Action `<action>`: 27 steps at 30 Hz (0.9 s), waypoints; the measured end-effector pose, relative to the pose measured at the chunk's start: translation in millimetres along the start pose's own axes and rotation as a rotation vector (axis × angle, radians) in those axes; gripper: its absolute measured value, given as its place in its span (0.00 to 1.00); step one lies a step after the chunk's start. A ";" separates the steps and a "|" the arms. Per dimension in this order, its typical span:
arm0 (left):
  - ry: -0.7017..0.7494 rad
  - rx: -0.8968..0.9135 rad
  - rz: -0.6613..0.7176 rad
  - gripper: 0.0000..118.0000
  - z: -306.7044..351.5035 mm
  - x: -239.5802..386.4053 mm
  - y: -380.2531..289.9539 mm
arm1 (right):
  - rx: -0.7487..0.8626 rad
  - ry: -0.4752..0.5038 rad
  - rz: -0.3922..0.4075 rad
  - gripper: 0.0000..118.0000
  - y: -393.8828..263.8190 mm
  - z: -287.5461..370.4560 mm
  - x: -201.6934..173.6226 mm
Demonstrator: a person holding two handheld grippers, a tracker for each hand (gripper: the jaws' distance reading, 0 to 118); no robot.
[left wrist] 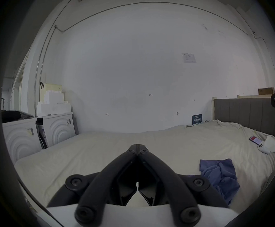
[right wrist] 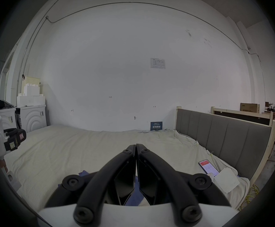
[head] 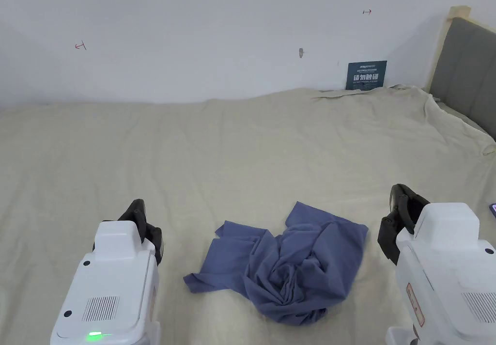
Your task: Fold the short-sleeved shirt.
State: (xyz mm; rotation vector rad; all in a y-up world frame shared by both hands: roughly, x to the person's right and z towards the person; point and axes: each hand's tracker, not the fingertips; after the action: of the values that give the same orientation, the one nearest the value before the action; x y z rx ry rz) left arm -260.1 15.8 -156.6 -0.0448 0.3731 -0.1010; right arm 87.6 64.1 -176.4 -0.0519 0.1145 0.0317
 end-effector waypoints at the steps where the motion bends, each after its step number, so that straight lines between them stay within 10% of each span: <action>1: -0.002 0.000 0.006 0.00 -0.7 -0.7 -0.1 | 0.000 0.000 0.000 0.01 0.7 0.2 -0.8; 13: -0.060 -0.053 0.038 0.00 -16.1 0.0 5.2 | -0.003 0.005 0.002 0.01 -1.2 -4.8 -2.2; 27: -0.304 -0.872 0.170 0.00 -145.3 35.6 -62.4 | -0.047 0.006 -0.006 0.01 -11.3 -25.5 -2.3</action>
State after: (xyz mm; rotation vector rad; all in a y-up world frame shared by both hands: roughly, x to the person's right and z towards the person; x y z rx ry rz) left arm -285.9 -53.7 -300.7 -0.8786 0.0921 0.2422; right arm 82.9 51.4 -200.9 -0.0989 0.1195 0.0284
